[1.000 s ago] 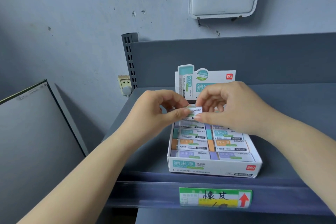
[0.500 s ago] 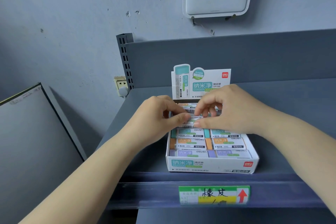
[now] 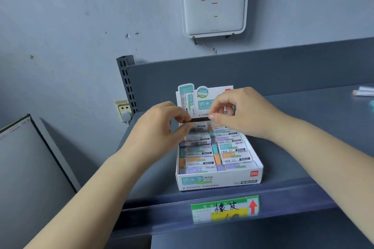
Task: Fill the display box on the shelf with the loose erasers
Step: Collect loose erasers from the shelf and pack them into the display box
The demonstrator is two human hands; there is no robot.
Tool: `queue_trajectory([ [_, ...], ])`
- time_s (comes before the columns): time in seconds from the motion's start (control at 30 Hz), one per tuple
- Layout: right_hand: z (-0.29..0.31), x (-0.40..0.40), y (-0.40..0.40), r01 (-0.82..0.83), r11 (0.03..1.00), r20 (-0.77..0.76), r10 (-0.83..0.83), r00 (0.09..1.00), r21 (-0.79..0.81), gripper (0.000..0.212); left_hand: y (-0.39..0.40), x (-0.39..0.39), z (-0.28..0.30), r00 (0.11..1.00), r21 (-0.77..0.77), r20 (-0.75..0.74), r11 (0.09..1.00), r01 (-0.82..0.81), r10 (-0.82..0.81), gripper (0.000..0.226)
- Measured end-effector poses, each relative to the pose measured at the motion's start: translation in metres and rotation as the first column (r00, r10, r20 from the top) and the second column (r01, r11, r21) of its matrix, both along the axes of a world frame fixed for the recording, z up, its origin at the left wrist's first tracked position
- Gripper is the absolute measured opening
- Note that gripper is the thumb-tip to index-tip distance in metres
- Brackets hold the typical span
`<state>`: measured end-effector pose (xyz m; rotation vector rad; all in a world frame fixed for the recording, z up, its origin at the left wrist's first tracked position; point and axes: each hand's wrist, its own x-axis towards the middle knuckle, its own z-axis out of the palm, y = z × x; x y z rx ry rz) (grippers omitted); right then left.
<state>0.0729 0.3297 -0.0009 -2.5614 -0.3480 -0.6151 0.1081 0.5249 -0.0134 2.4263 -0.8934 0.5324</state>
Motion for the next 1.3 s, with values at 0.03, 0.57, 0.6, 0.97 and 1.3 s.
queue_trajectory([
  [0.03, 0.002, -0.003, -0.002, 0.031, 0.998, 0.017, -0.03, 0.999, -0.05, 0.009, -0.002, -0.003, 0.004, 0.997, 0.045, 0.07, 0.999, -0.023, 0.02, 0.016],
  [0.57, 0.015, -0.099, -0.146, 0.274, 0.801, 0.215, -0.185, 0.959, -0.532, 0.029, -0.166, -0.076, 0.027, 0.936, 0.301, 0.35, 0.945, -0.128, 0.016, 0.035],
  [0.6, 0.014, -0.107, -0.159, 0.279, 0.8, 0.215, -0.191, 0.958, -0.532, 0.029, -0.18, -0.081, 0.025, 0.937, 0.299, 0.35, 0.947, -0.117, 0.006, 0.036],
  [0.97, -0.005, -0.173, -0.291, 0.339, 0.815, 0.151, -0.304, 0.94, -0.469, 0.026, -0.313, -0.123, 0.002, 0.961, 0.35, 0.245, 0.936, 0.038, -0.131, 0.036],
  [1.3, -0.004, -0.17, -0.373, 0.44, 0.814, 0.049, -0.457, 0.888, -0.379, 0.018, -0.405, -0.1, 0.016, 0.97, 0.4, 0.128, 0.906, 0.142, -0.208, 0.029],
])
